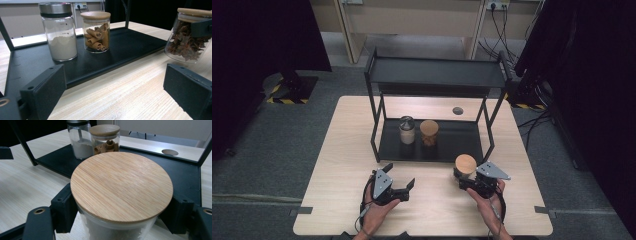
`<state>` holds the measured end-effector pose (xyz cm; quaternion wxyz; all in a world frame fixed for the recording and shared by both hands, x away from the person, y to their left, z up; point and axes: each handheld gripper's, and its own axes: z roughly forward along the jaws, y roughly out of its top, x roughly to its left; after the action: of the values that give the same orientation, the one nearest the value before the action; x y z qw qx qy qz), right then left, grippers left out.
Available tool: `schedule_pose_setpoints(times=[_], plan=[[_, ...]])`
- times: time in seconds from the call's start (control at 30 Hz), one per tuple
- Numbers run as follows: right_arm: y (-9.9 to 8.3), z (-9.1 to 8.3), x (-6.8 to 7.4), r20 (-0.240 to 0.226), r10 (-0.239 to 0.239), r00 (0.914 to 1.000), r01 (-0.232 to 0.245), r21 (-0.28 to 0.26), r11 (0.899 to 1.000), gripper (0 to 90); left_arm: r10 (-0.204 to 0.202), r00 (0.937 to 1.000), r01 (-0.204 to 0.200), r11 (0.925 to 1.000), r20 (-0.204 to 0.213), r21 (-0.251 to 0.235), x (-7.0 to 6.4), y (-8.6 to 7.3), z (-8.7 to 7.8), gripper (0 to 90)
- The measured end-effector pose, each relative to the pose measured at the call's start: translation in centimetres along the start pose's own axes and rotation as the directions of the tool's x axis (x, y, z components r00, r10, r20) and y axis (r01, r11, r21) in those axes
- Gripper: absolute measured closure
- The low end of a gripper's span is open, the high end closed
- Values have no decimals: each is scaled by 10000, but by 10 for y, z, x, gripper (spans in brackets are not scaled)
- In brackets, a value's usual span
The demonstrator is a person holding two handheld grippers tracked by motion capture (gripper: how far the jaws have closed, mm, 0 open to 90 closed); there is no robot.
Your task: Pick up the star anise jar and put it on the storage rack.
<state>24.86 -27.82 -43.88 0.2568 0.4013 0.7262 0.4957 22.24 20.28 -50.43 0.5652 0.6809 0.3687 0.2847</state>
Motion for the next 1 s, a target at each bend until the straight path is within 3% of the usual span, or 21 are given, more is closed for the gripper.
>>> schedule_pose_setpoints(times=[1.0], plan=[[19,13,-4,-65,-17,10000,16,-107,9999,259,-44,10000,44,10000,-17,8,0,0,0,33]])
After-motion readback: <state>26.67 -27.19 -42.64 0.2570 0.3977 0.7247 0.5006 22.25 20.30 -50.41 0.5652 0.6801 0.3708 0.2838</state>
